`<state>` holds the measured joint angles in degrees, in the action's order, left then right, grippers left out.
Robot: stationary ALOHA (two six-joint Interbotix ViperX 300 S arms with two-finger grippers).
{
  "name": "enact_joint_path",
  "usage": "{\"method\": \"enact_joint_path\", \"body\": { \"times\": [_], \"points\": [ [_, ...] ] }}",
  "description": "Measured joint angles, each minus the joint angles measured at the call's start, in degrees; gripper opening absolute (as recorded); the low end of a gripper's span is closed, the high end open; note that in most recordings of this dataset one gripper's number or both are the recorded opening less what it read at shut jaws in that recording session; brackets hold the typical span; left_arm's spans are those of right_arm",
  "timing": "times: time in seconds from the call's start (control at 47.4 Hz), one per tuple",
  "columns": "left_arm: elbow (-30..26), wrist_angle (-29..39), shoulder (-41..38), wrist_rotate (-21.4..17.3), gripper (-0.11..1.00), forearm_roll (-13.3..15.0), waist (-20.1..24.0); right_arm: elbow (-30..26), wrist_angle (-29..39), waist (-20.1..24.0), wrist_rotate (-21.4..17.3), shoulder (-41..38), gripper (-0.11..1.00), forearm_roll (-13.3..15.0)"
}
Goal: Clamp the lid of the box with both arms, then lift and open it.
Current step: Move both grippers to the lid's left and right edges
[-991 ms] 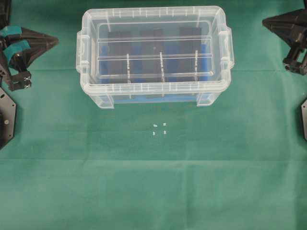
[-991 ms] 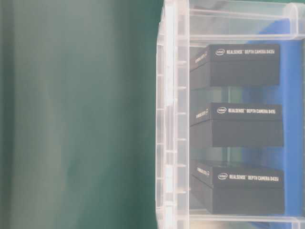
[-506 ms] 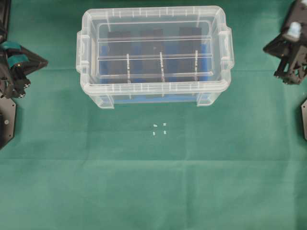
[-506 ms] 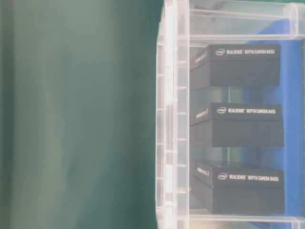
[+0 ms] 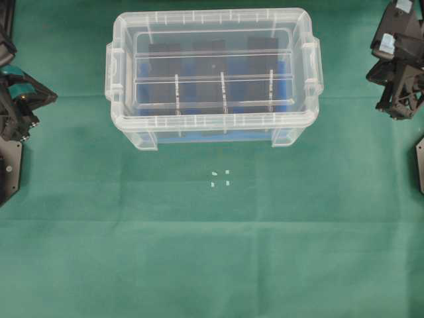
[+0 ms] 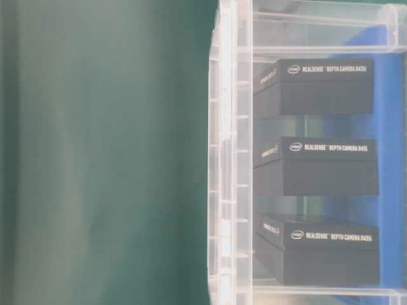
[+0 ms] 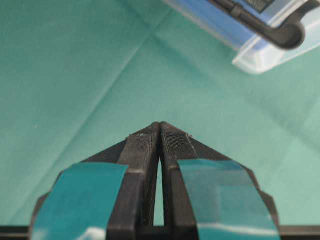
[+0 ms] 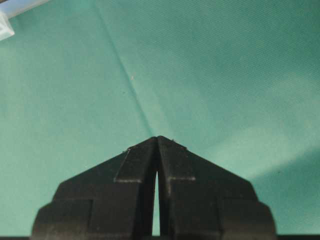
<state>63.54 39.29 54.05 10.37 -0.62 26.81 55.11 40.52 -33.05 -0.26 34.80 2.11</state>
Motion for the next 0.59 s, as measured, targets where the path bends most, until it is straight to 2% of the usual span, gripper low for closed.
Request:
{"method": "enact_joint_path", "body": {
  "times": [0.105, 0.253, 0.464, 0.59],
  "points": [
    [-0.4, 1.8, -2.2, -2.4, 0.02, -0.4, -0.4, 0.0, 1.1, 0.0, 1.5, -0.1, 0.00, 0.4],
    [-2.2, 3.4, -6.3, -8.3, 0.02, -0.5, -1.3, 0.0, 2.2, 0.0, 5.1, -0.1, 0.00, 0.9],
    [-4.7, 7.8, -8.8, -13.9, 0.02, -0.6, -1.4, 0.0, 3.6, 0.7, 11.7, 0.0, 0.00, 0.9],
    [-5.7, 11.6, -8.9, -18.7, 0.02, -0.6, -1.4, 0.0, 4.5, 1.1, 15.8, 0.1, 0.00, 0.9]
  ]
}}
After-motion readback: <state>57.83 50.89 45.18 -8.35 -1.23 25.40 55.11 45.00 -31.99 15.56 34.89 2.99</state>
